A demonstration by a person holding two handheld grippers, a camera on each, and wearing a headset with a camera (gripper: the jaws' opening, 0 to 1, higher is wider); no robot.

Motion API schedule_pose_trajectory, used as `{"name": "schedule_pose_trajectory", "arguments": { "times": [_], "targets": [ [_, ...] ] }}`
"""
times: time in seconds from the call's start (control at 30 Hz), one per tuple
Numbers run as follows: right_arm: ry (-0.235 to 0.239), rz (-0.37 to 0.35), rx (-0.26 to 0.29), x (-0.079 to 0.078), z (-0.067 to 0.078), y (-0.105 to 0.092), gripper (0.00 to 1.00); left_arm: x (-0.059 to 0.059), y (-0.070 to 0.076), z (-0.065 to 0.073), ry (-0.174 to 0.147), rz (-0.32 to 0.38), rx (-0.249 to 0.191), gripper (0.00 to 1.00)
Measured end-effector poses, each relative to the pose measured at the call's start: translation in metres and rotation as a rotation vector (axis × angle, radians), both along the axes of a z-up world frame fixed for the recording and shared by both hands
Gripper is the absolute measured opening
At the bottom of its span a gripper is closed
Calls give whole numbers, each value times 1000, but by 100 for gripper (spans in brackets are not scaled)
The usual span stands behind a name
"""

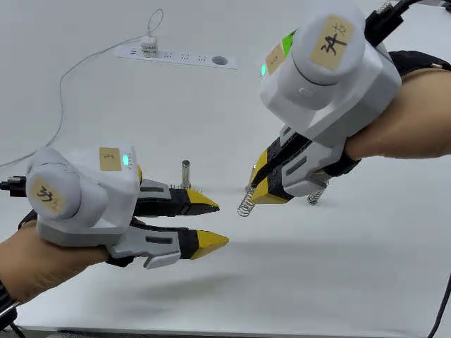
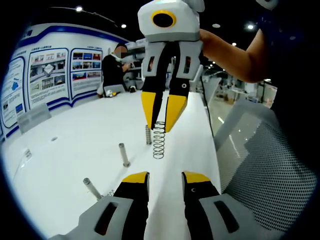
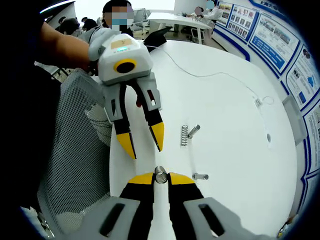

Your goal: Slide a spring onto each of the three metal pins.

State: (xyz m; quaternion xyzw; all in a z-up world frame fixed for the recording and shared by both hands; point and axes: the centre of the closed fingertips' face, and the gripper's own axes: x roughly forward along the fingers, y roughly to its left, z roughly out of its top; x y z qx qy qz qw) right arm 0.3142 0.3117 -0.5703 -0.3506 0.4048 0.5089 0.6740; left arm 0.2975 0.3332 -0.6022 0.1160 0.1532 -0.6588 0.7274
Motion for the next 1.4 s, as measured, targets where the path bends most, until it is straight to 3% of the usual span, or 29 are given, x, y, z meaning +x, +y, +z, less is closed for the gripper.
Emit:
{"name": "schedule_pose_trajectory", "arguments": {
  "times": [0.53, 1.03, 1.4],
  "targets": [
    [-37, -49, -16, 16, 4, -20, 11, 10, 27, -3, 20, 90, -5, 29],
    [-100, -82, -62, 45, 0, -35, 11, 16, 49, -12, 50, 183, -10, 31],
    [-139, -90, -86, 71, -4, -41, 11, 17, 53, -13, 59, 210, -12, 33]
  ]
}}
